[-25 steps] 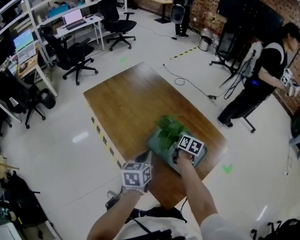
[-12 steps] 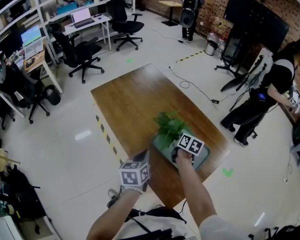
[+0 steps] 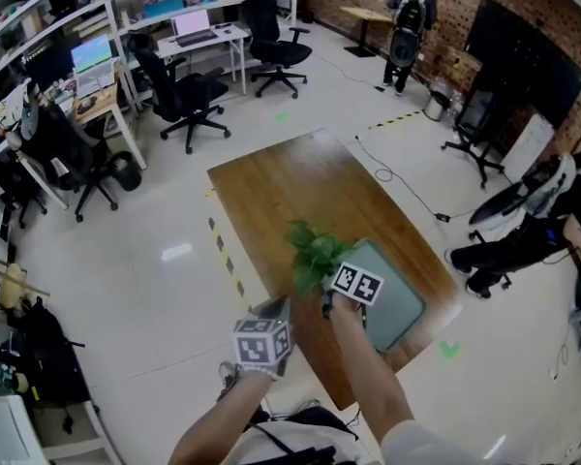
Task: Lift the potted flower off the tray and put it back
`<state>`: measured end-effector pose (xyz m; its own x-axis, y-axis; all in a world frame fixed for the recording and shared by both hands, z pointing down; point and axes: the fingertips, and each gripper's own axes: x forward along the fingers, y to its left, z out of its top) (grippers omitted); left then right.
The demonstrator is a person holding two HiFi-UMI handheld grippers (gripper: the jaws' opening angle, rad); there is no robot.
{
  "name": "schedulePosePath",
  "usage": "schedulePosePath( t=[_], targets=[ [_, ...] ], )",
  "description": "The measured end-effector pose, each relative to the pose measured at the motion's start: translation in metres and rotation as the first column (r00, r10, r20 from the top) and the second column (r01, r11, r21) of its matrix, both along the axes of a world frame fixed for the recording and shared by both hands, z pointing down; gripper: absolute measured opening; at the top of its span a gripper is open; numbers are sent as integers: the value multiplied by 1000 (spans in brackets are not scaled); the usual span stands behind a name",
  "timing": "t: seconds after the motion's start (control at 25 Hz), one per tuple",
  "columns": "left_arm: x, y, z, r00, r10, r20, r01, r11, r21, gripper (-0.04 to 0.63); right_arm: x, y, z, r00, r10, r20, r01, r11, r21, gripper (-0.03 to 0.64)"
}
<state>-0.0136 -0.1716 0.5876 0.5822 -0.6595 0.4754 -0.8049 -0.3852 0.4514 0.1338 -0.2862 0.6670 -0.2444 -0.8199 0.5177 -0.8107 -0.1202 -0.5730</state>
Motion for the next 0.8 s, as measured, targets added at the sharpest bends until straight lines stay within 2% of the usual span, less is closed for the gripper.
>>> schedulePosePath(
  t=[0.24,0.48,0.8],
  targets=[
    [-45,2,7,998,-63,19,63,998,-13,-3,-47,-7,27,999,-52,15,53,998,-34,52],
    [-73,5,19,995,-101,21,102,994,-39,-3,-68,-9,46,998,-65,12,66,996,-54,52],
    [-80,10,24,994,-112,14,113,992,-51,-3,-71,-7,53,998,-58,2,58,997,-49,56]
  ],
)
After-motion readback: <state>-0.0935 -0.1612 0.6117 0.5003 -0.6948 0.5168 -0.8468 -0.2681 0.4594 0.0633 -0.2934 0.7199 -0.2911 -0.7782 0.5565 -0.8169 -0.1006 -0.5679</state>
